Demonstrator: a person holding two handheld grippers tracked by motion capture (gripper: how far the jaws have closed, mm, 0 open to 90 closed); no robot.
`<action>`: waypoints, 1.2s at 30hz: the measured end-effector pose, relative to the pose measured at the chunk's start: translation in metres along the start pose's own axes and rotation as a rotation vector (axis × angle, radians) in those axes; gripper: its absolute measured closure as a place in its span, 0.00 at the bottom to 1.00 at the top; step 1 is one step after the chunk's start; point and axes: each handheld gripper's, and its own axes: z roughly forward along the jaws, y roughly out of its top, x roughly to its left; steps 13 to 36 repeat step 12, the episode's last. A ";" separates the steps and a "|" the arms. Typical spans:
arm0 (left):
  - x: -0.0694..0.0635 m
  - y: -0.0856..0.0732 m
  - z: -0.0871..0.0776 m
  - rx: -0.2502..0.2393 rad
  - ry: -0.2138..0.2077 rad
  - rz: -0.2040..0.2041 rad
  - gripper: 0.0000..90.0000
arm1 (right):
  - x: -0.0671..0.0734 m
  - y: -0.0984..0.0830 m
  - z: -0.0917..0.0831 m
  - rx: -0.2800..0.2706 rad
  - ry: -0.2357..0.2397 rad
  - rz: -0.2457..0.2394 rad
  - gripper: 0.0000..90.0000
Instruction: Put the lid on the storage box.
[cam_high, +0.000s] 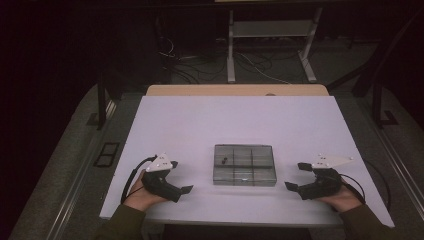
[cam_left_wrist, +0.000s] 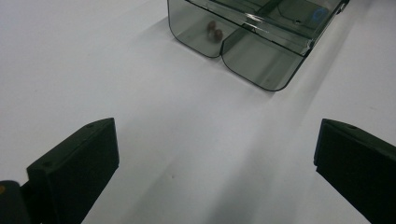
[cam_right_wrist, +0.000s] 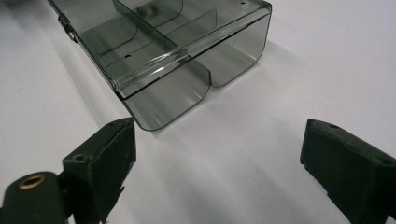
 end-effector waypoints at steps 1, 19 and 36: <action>0.001 -0.001 -0.001 -0.001 0.000 0.003 0.00 | 0.000 0.000 0.000 0.002 0.001 -0.005 0.11; 0.000 -0.001 -0.002 -0.007 0.001 -0.003 0.00 | 0.000 0.000 0.000 -0.009 -0.002 -0.006 0.11; 0.000 -0.001 -0.002 -0.007 0.001 -0.003 0.00 | 0.000 0.000 0.000 -0.009 -0.002 -0.006 0.11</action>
